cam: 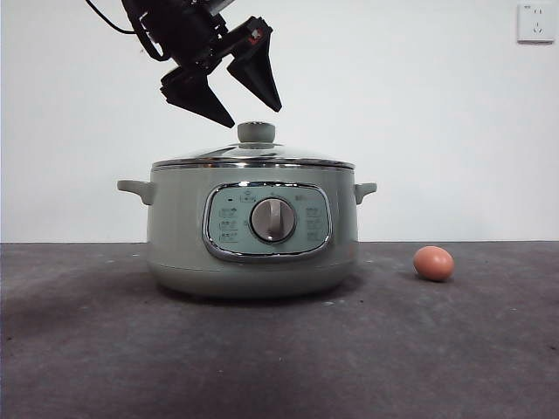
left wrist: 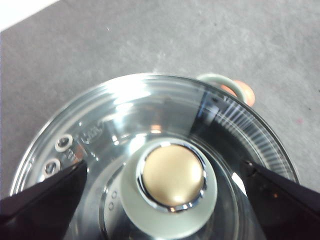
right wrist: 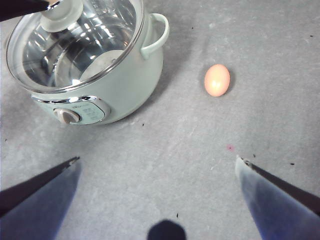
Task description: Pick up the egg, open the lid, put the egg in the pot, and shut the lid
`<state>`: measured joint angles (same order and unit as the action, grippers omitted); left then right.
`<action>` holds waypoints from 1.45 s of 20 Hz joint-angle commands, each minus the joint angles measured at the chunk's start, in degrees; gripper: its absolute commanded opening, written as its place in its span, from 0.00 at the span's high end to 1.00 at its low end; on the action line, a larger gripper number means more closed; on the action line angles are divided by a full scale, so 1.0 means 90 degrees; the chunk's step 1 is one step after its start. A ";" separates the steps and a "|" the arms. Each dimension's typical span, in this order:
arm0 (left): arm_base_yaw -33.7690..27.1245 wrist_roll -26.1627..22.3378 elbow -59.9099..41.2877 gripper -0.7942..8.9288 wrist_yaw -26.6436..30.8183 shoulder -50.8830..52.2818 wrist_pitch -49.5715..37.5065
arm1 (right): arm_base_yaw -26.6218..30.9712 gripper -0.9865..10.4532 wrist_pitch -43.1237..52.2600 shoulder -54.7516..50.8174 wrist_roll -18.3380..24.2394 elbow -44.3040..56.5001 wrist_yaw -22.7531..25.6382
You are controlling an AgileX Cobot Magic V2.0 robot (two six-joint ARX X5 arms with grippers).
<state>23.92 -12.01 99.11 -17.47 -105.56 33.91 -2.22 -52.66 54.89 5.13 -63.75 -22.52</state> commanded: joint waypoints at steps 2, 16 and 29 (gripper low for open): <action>0.0022 -0.0075 0.0005 0.22 -0.0005 -0.0206 -0.0141 | -0.0007 0.39 0.0046 0.0015 -0.0046 -0.0032 -0.0024; 0.0063 -0.0010 0.0005 0.59 -0.0010 -0.0374 -0.0015 | -0.0007 0.39 0.0197 0.0051 -0.0053 -0.0032 -0.0017; 0.0061 0.0143 0.0005 0.93 -0.0104 -0.0372 0.0112 | -0.0007 0.39 0.0231 0.0051 -0.0066 -0.0032 0.0002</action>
<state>24.45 -11.81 99.13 -18.17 -108.49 34.68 -2.24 -50.96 55.27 4.95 -63.75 -22.50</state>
